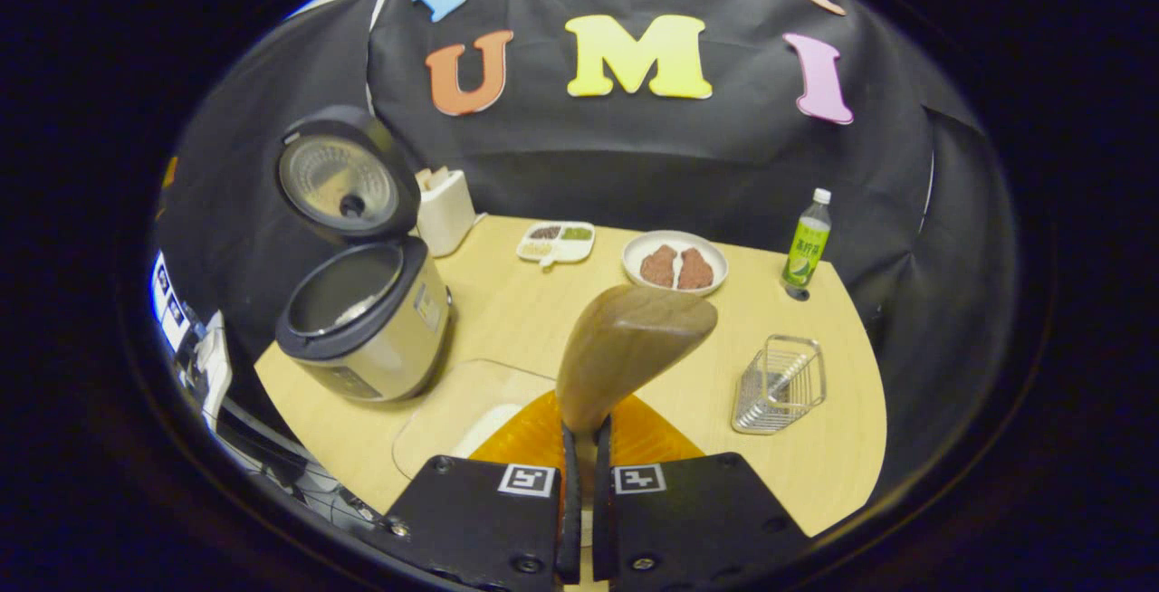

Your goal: Close the left gripper, press the button to open the rice cooker; take a wooden spoon from the chopstick holder with the right hand, scoop a spoonful of rice and pour it into the rice cooker, then put the wooden spoon back into the chopstick holder.

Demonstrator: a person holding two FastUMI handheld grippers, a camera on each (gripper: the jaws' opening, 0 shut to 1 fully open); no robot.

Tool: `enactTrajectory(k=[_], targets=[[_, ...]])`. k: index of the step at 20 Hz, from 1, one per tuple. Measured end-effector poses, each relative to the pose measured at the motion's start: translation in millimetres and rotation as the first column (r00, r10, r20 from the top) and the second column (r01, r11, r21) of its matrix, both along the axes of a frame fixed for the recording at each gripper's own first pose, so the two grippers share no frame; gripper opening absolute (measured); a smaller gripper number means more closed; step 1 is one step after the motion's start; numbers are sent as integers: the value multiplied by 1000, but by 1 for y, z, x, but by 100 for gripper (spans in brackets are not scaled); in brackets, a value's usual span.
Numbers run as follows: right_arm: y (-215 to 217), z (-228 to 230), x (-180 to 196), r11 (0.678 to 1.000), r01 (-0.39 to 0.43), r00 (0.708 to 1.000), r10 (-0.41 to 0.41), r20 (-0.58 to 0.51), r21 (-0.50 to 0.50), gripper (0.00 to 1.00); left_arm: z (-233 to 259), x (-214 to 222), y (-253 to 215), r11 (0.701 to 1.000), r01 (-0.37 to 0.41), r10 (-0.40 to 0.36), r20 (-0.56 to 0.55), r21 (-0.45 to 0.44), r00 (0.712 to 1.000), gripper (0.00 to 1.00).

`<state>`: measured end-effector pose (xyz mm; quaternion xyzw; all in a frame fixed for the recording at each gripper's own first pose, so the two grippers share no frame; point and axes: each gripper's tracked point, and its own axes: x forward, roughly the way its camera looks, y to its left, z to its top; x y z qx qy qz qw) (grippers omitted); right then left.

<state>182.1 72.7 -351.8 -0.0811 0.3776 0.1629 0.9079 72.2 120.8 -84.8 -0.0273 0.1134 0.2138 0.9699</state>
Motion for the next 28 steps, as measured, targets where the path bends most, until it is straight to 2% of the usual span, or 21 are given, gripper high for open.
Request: enactTrajectory(k=[3, 6, 9, 15, 19, 21, 23, 28], targets=[[0, -31, 7, 998, 34, 999, -36, -27, -61, 10, -2, -7, 6, 1000, -24, 25, -15, 4, 1000, 95], [5, -50, 14, 993, 29, 999, -31, -16, -112, 11, -5, -14, 13, 999, -54, 54, -31, 6, 998, 95], [18, -59, 18, 994, 19, 1000, -21, -13, -108, 10, -8, -19, 17, 997, -79, 79, -45, 7, 996, 95], [81, -64, 11, 994, -70, 995, 75, -61, 79, 11, -7, -33, 29, 991, -136, 137, -58, 15, 989, 96], [96, -68, 6, 983, -58, 990, 79, -117, 174, 11, -10, -42, 33, 986, -164, 164, -71, 10, 984, 96], [99, -67, 1, 968, -15, 982, 61, -178, 251, 11, -9, -45, 31, 985, -170, 170, -72, 12, 983, 96], [92, -66, 0, 944, 71, 968, 12, -250, 321, 11, -9, -46, 32, 985, -172, 173, -76, 16, 982, 96], [65, -47, 0, 836, 254, 923, -60, -379, 486, 10, -10, -38, 19, 989, -149, 150, -81, 9, 985, 96]])
